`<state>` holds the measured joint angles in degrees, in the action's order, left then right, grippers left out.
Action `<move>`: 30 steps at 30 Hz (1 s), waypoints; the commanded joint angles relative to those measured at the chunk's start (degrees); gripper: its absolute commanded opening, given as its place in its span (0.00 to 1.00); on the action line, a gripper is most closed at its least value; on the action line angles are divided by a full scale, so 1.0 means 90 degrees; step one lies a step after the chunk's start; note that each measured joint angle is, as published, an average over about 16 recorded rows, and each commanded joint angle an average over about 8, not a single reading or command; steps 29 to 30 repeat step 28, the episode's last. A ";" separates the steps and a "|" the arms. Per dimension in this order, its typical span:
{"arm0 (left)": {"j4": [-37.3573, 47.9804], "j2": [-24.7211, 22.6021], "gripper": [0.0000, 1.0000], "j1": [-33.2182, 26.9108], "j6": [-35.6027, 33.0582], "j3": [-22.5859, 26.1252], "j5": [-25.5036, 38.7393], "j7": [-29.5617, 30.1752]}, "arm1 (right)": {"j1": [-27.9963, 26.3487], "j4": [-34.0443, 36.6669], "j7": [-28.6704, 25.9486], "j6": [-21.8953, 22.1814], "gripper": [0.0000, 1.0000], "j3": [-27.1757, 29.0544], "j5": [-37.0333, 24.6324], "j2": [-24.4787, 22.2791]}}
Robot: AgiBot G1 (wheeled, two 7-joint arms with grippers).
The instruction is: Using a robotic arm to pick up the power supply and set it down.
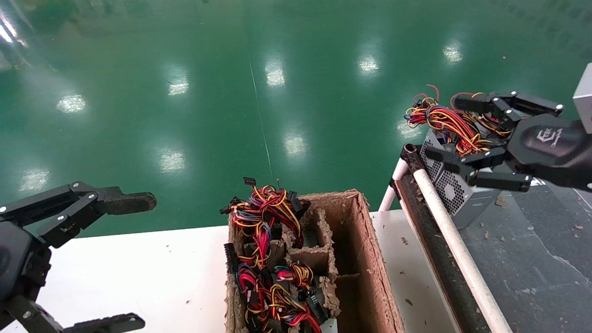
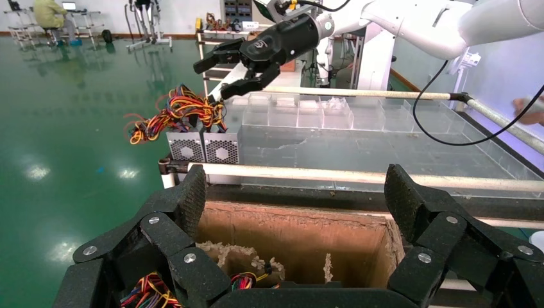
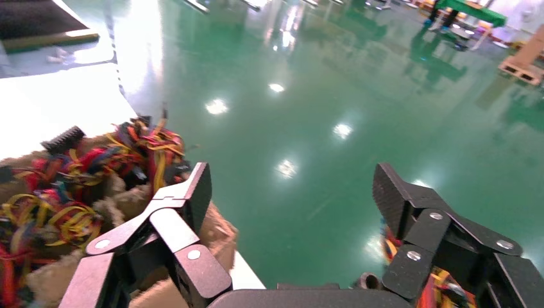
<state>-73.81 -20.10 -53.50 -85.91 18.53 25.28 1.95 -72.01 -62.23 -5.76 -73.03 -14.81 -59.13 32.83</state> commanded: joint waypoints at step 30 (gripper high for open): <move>0.0001 0.0003 1.00 -0.0005 0.0001 0.0011 -0.0005 -0.0005 | 0.0719 -0.0780 -0.0343 -0.0871 1.00 -0.0083 0.1188 0.0150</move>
